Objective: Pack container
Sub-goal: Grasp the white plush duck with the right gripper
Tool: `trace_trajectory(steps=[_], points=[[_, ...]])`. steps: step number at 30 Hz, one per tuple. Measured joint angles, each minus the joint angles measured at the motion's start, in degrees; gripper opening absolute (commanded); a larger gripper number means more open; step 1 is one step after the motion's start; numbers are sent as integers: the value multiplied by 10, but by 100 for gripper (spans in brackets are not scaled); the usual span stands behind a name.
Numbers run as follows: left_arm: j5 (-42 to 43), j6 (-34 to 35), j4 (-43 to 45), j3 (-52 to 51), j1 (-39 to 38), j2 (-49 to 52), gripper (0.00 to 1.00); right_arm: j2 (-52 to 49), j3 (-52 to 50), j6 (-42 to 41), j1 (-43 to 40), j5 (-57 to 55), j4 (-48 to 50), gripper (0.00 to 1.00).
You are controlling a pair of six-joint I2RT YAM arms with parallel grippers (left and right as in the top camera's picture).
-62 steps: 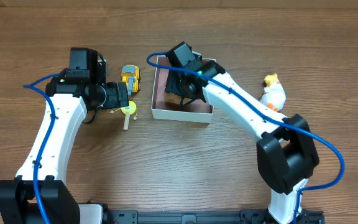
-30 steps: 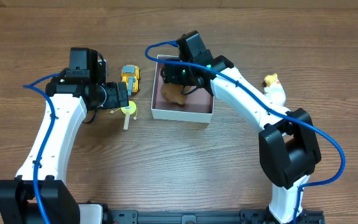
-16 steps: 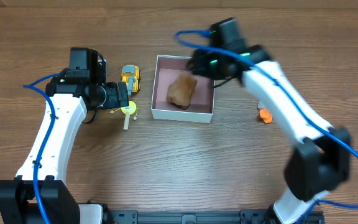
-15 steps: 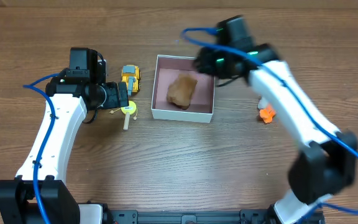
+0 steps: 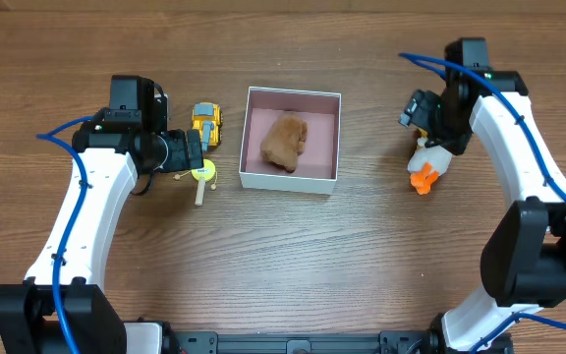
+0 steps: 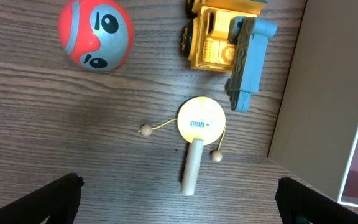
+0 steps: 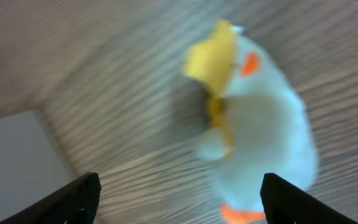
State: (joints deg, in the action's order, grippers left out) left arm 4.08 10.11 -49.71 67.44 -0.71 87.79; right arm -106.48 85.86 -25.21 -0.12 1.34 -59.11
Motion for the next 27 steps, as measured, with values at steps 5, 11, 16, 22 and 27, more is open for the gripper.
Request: trace_trajectory(steps=[5, 11, 16, 22, 27], points=[[0, 0, 0, 0, 0, 0, 100, -3, -55, 0, -28, -12, 36, 86], [0, 0, 0, 0, 0, 0, 100, -3, -110, 0, -41, -31, 63, 71], [0, 0, 0, 0, 0, 0, 100, -3, -142, -1, -40, -29, 80, 25], [0, 0, 0, 0, 0, 0, 100, -2, -133, -3, -40, -23, 56, 4], [0, 0, 0, 0, 0, 0, 100, -3, -75, -2, -35, -2, -48, 4]])
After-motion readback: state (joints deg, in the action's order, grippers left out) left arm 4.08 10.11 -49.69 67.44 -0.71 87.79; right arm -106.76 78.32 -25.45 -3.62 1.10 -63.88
